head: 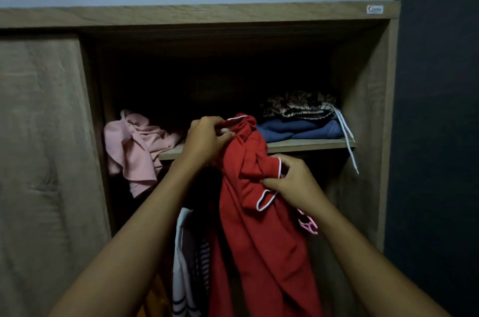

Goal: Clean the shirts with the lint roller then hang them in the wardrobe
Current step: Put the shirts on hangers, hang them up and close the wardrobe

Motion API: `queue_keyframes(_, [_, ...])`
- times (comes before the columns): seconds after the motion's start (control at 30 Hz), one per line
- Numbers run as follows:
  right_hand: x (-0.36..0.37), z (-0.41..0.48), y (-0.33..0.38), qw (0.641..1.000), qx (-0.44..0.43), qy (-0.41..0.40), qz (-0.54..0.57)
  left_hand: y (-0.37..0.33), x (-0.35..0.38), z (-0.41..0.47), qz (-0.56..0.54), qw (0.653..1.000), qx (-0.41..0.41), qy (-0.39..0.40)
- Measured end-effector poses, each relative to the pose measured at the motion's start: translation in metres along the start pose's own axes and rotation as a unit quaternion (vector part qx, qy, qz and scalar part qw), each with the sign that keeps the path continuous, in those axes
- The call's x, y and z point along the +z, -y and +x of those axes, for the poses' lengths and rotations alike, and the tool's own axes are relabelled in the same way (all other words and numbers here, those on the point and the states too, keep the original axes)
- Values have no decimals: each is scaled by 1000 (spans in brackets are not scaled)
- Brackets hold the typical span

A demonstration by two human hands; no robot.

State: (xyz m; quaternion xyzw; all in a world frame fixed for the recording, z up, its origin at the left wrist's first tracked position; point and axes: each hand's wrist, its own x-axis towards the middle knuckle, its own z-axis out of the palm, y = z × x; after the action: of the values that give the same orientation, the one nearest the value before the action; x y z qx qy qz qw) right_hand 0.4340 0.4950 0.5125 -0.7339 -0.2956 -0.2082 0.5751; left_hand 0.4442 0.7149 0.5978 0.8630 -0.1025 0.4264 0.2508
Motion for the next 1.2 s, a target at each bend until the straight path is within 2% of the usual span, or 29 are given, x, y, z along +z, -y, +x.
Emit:
queue_keyframes(0.13, [-14,1,14,992,53,100,50,-6,-2,-21,-18,990,107,-88])
queue_keyframes(0.23, [-17,10,28,979,122,82,141,-4,0,-43,-33,979,169,-108])
queue_keyframes(0.33, [-7,18,38,972,177,42,149,-1,9,-63,-43,970,233,-61])
queue_keyframes(0.43, [12,16,39,972,181,26,150,0,12,-80,-31,958,284,-26])
queue_keyframes(0.53, [21,15,30,970,180,-26,159,-1,7,-95,-39,953,297,34])
queue_keyframes(0.6, [19,13,24,976,171,-40,132,-5,-1,-101,-44,952,289,88])
queue_keyframes(0.63, [17,12,21,980,158,-37,115,-7,-8,-103,-52,954,281,89])
queue_keyframes(0.7, [13,5,16,989,120,-17,81,-12,-22,-104,-59,963,263,13])
queue_keyframes(0.77, [9,-3,12,996,85,3,36,-13,-29,-102,13,970,231,-75])
queue_keyframes(0.8, [8,-7,12,998,64,4,-1,-10,-27,-101,67,974,196,-86])
queue_keyframes(0.83, [8,-10,11,998,42,5,-38,-3,-20,-100,109,978,158,-76])
queue_keyframes(0.9, [9,-17,11,996,3,13,-88,12,-2,-104,138,983,118,-4])
queue_keyframes(1.0, [7,-27,8,991,-20,16,-128,27,31,-124,88,980,90,155])
queue_keyframes(1.03, [5,-29,7,990,-22,15,-139,28,40,-134,57,979,65,183])
queue_keyframes(1.2, [-11,-42,-14,986,-1,-24,-163,40,62,-169,-53,986,-26,154])
